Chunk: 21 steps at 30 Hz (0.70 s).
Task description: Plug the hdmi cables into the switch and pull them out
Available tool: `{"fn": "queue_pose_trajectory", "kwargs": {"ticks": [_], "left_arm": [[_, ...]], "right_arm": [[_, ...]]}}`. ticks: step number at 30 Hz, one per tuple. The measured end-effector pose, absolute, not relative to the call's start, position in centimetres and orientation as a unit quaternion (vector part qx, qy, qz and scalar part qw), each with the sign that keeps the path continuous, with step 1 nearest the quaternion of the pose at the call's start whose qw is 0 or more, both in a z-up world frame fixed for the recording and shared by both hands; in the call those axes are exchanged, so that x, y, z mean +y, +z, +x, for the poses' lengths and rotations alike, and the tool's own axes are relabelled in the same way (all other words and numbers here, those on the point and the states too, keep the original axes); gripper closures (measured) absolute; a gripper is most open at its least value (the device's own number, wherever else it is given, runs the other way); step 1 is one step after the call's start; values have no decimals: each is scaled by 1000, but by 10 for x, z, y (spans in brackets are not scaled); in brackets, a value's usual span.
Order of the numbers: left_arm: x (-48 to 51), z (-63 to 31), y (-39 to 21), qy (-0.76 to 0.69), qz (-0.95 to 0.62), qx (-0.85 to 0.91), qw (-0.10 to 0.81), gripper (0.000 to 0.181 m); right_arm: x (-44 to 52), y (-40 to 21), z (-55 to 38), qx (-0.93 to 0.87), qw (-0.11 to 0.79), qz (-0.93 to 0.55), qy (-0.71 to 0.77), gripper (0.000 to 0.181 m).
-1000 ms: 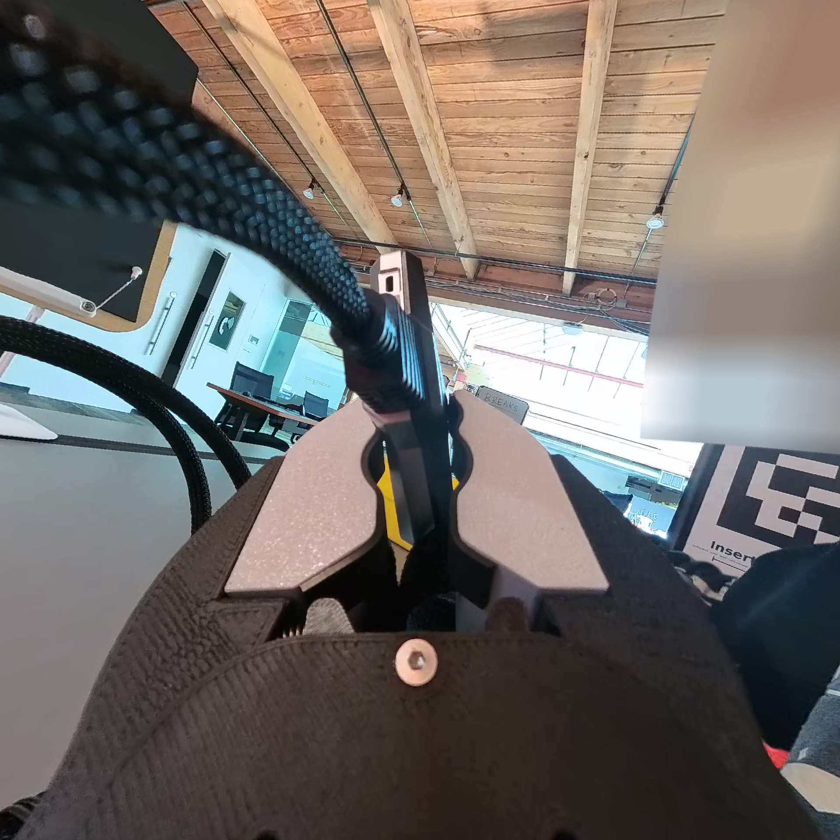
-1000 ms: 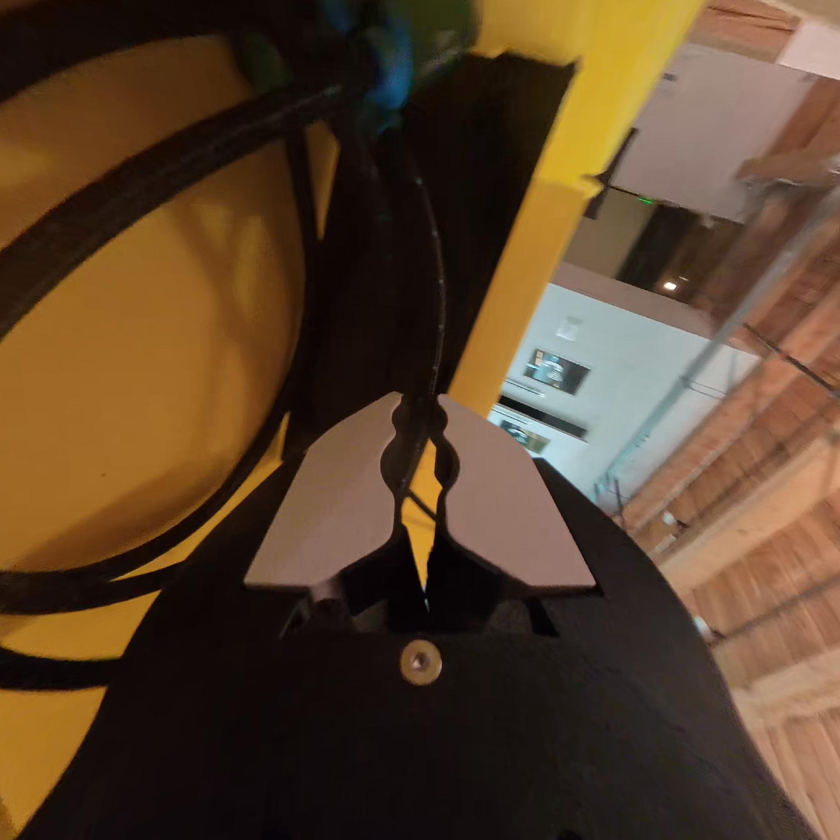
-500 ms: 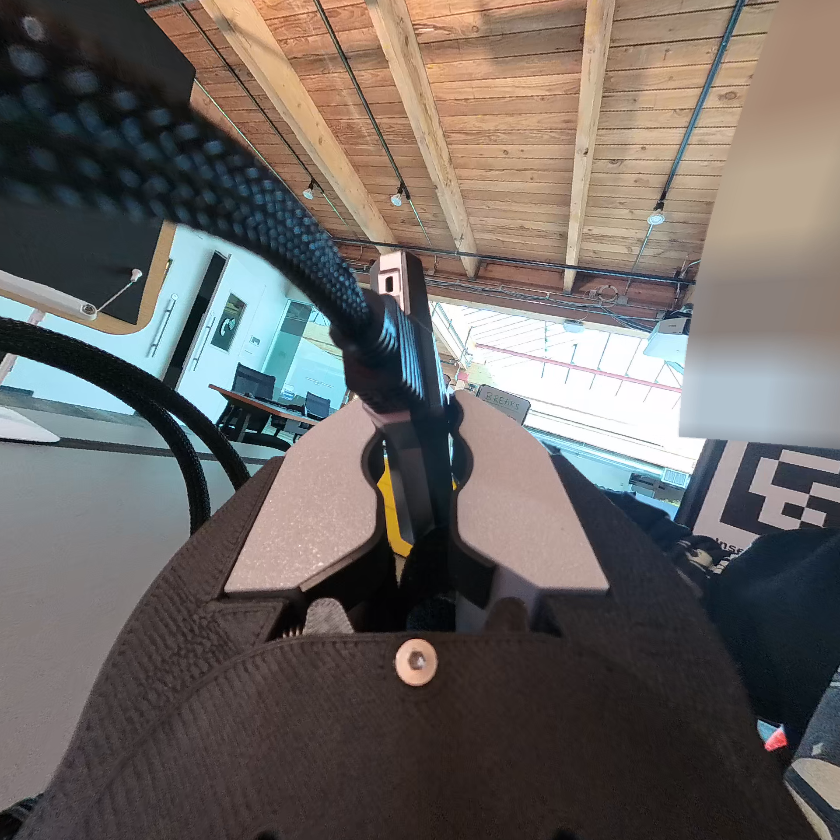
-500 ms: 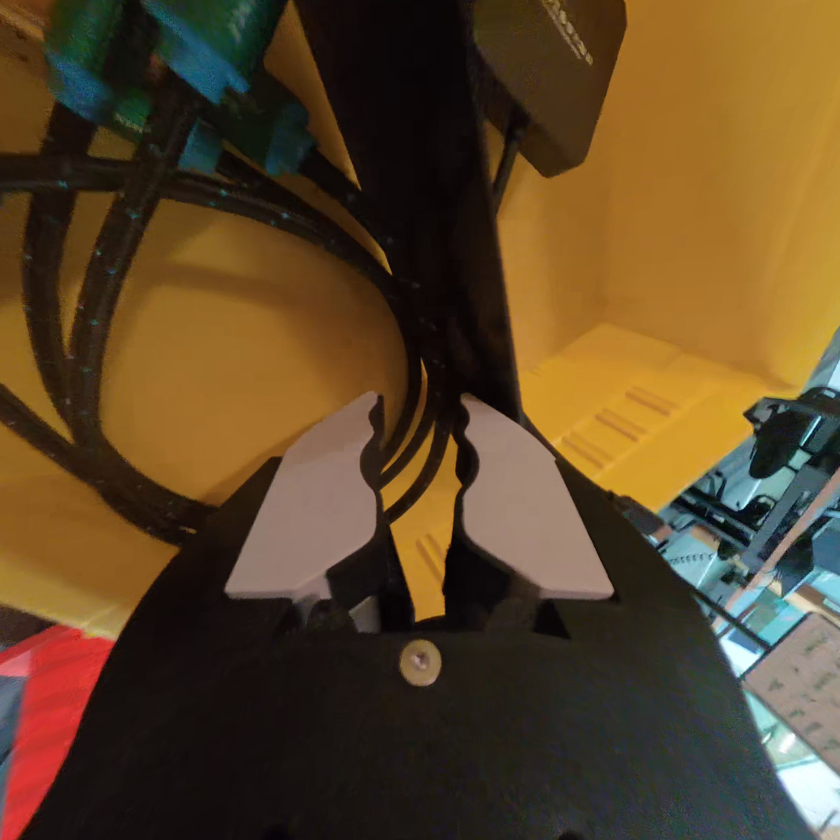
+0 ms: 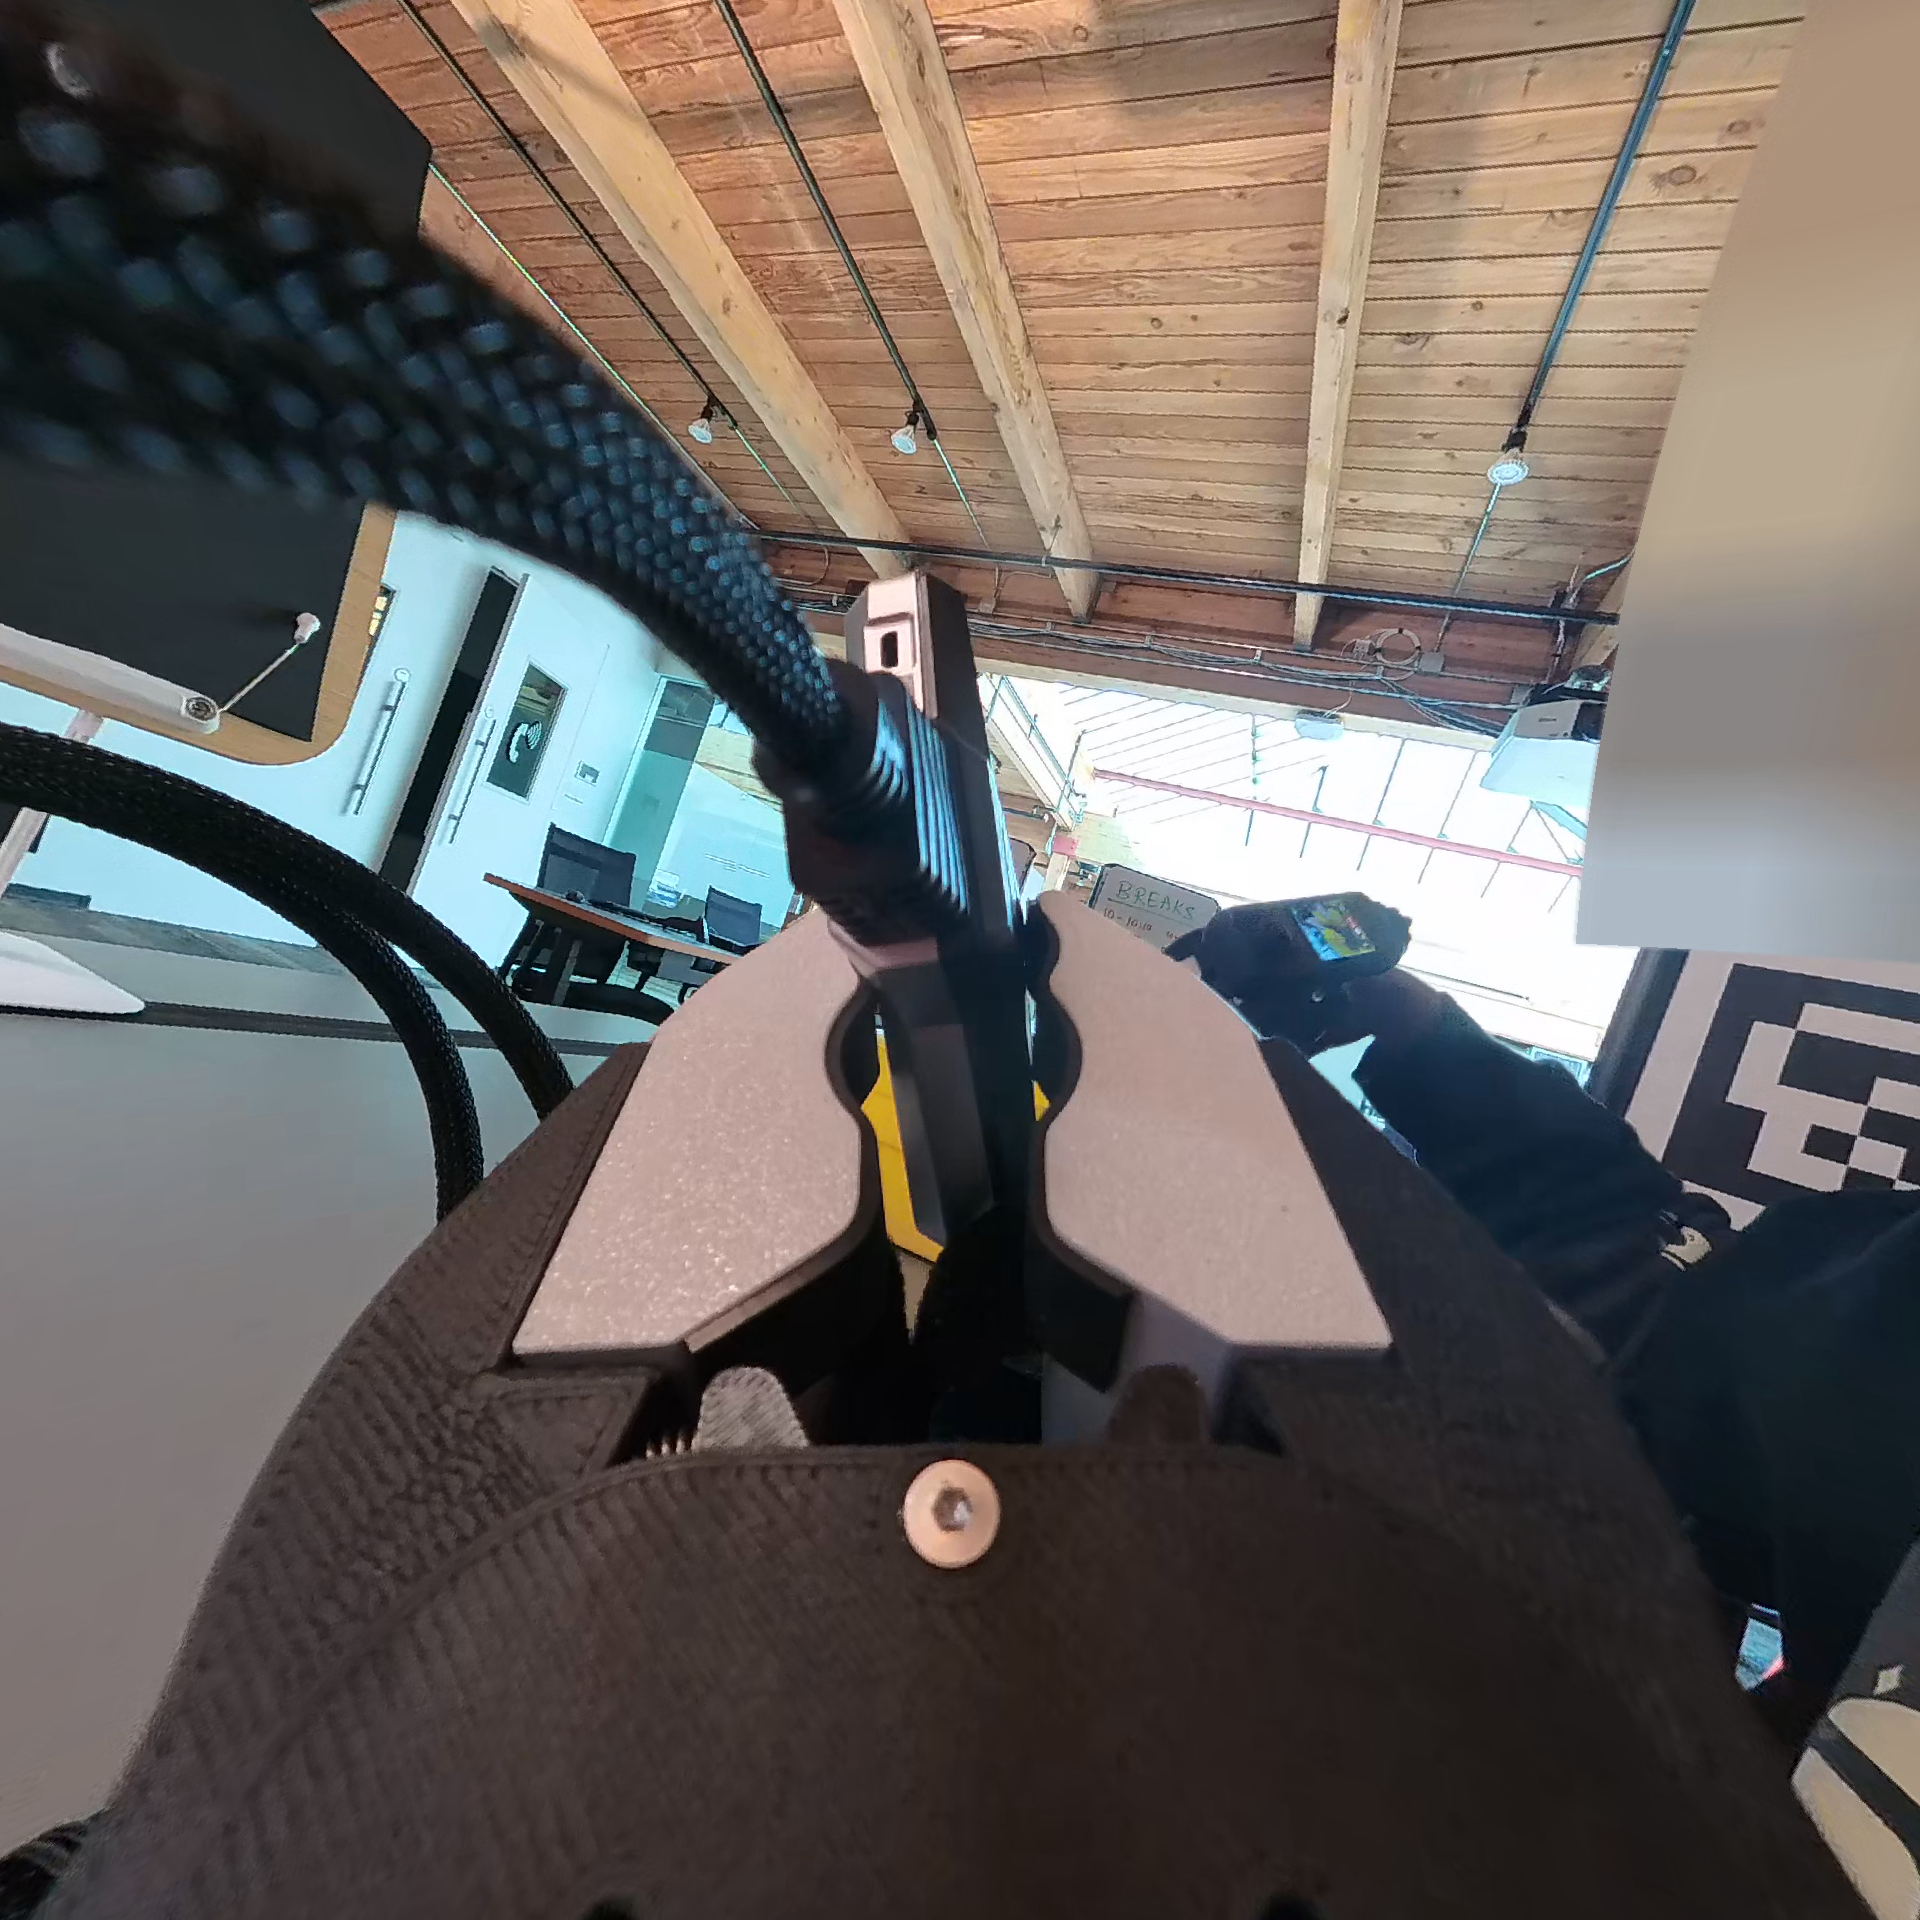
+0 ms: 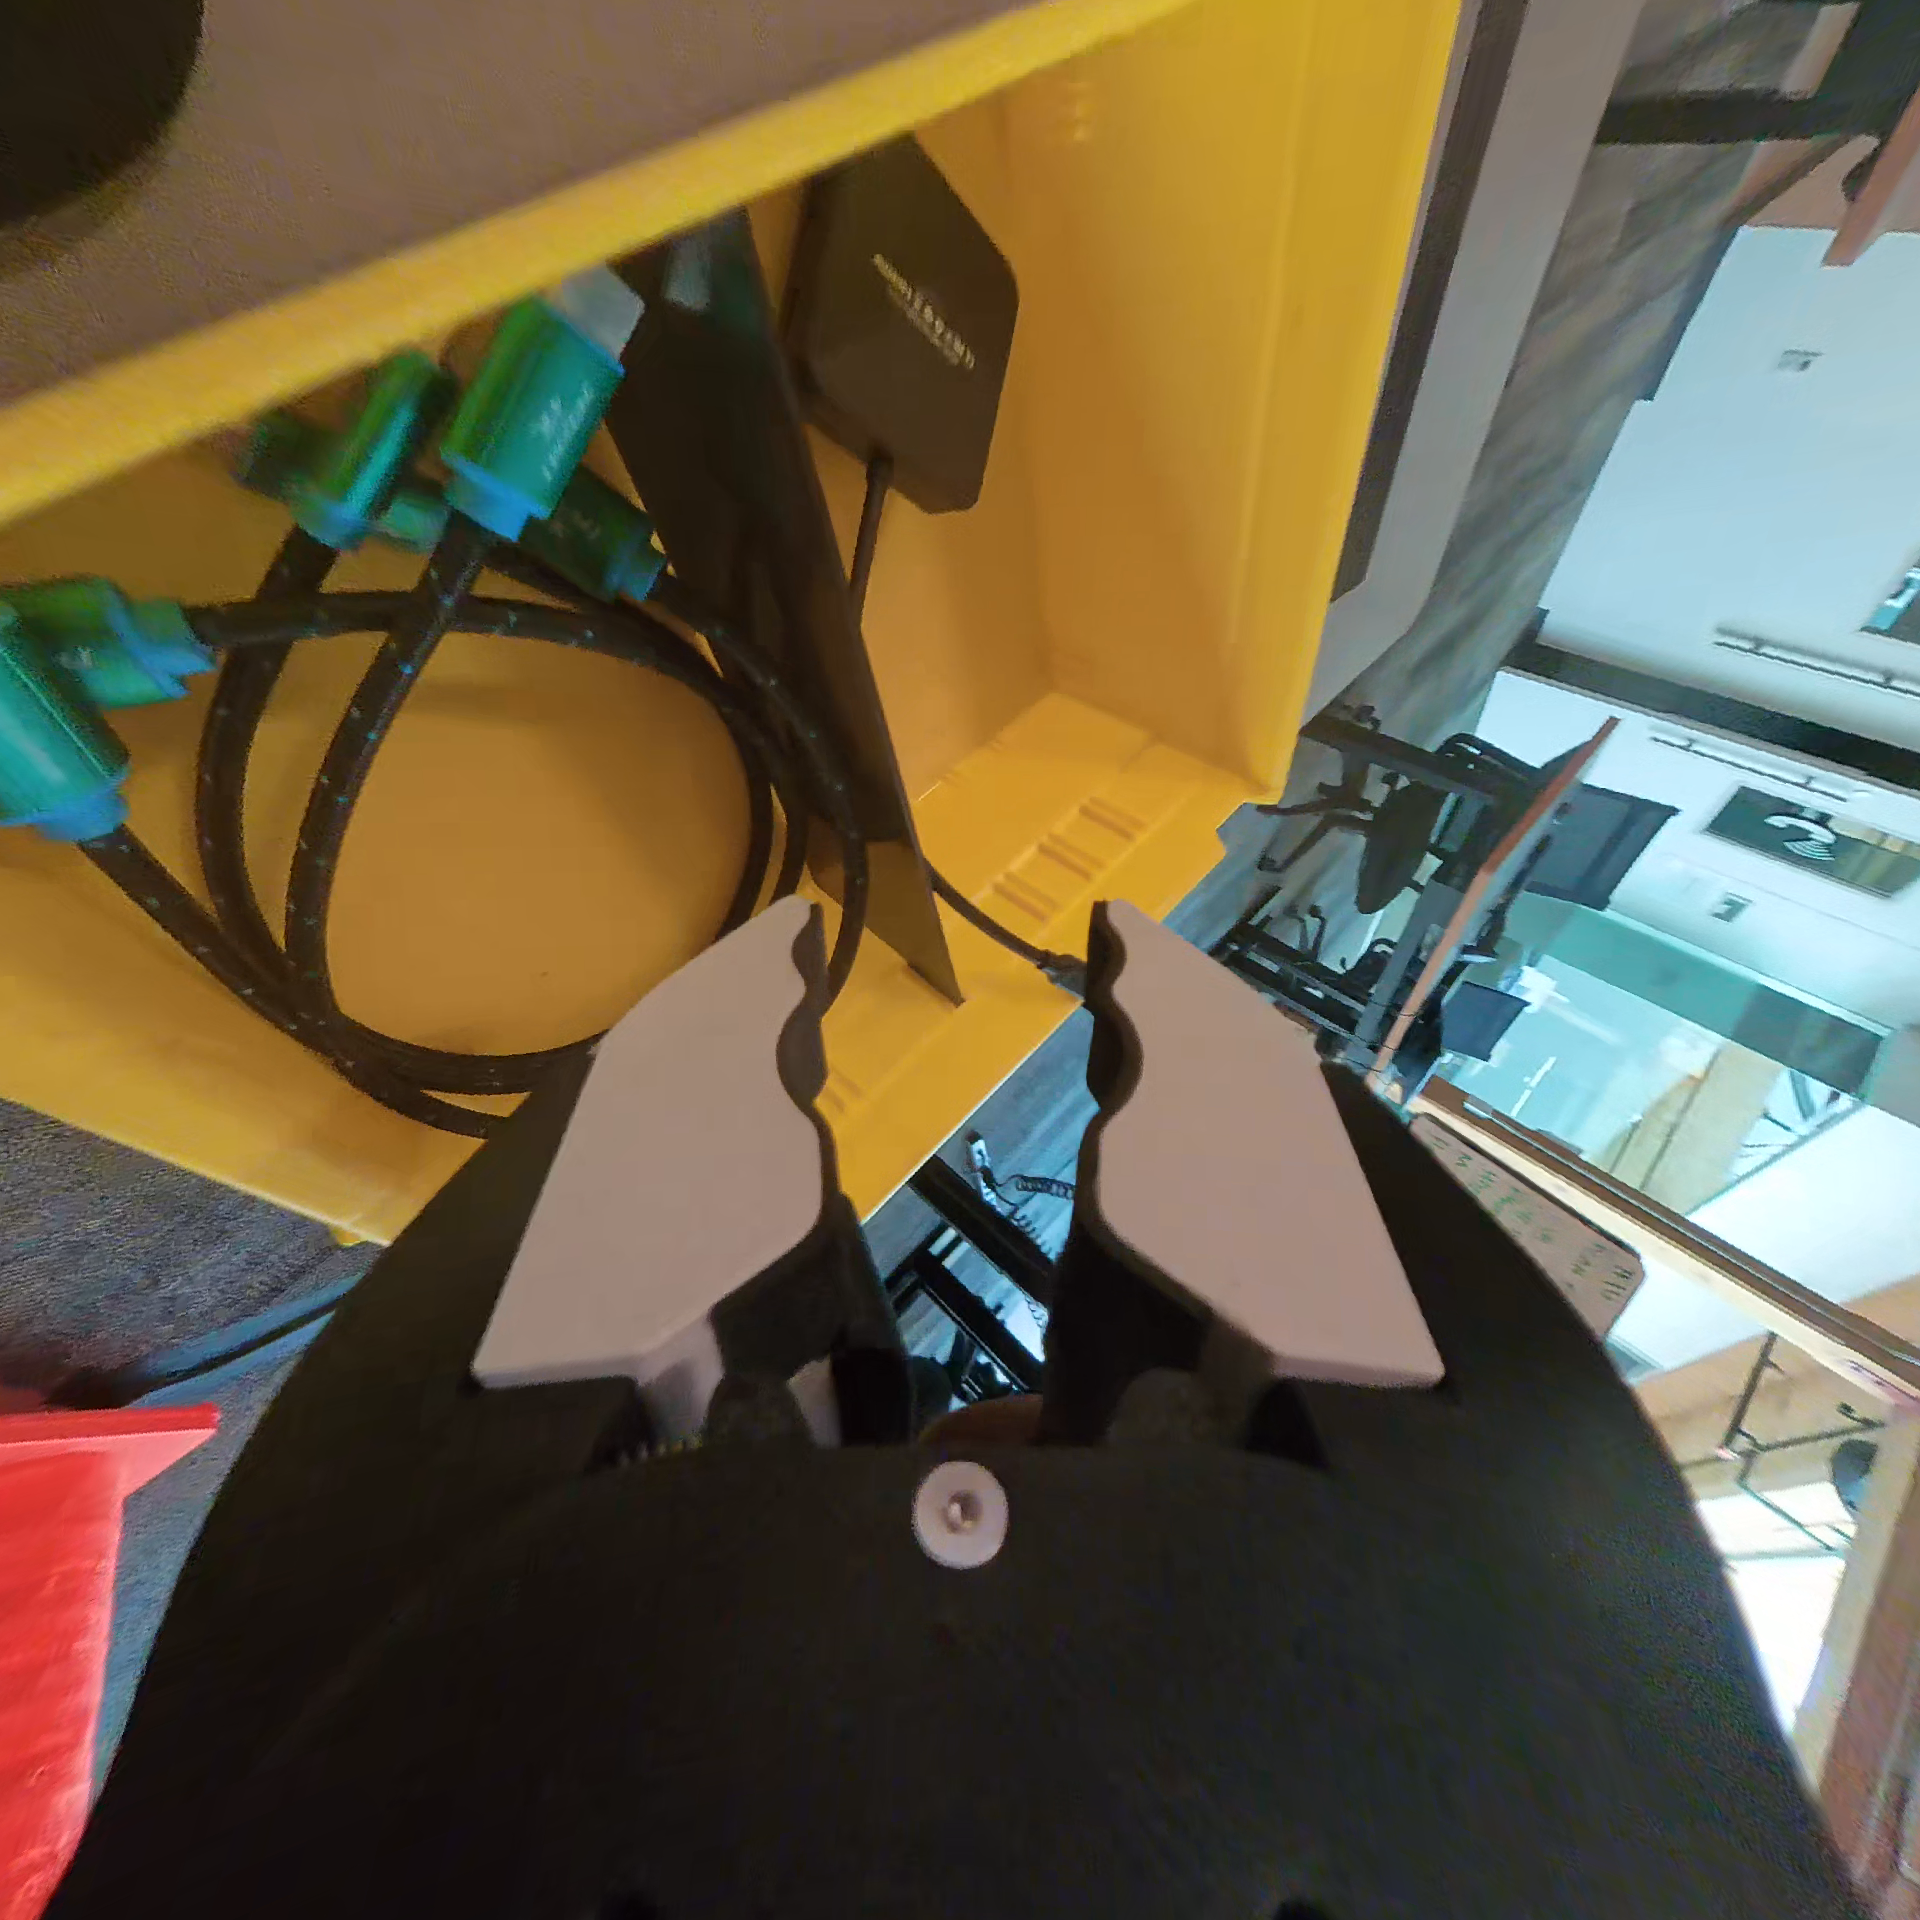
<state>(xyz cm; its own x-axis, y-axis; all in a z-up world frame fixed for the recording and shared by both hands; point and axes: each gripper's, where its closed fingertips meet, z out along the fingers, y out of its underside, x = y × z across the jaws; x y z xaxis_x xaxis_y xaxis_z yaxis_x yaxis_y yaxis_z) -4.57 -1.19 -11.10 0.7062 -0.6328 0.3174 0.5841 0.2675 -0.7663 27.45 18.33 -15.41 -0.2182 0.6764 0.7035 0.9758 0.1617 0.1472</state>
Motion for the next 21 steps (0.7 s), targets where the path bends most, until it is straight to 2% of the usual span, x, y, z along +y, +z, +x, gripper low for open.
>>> {"fn": "queue_pose_trajectory", "kwargs": {"ticks": [4,6,8,12,15,17,19,21], "left_arm": [[-12,-45,-111,-381,-469,28,796,156],[-12,-44,-111,-379,-471,31,796,156],[-12,-41,-112,-377,-474,38,794,157],[-12,-26,-115,-384,-491,78,778,157],[-16,-3,-121,-400,-507,137,751,157],[-20,13,-127,-403,-520,183,731,157],[-23,28,-134,-391,-532,226,716,157],[-28,40,-140,-380,-535,266,706,157]], "right_arm": [[179,-146,257,-717,266,-562,-315,123],[172,-142,237,-711,305,-571,-276,111],[145,-142,197,-716,353,-583,-152,94],[59,-113,98,-708,473,-497,168,89],[19,-93,53,-669,516,-432,314,81],[1,-78,28,-619,510,-416,428,83],[-26,-73,14,-593,431,-395,554,76],[-34,-83,4,-590,356,-414,595,73]]}}
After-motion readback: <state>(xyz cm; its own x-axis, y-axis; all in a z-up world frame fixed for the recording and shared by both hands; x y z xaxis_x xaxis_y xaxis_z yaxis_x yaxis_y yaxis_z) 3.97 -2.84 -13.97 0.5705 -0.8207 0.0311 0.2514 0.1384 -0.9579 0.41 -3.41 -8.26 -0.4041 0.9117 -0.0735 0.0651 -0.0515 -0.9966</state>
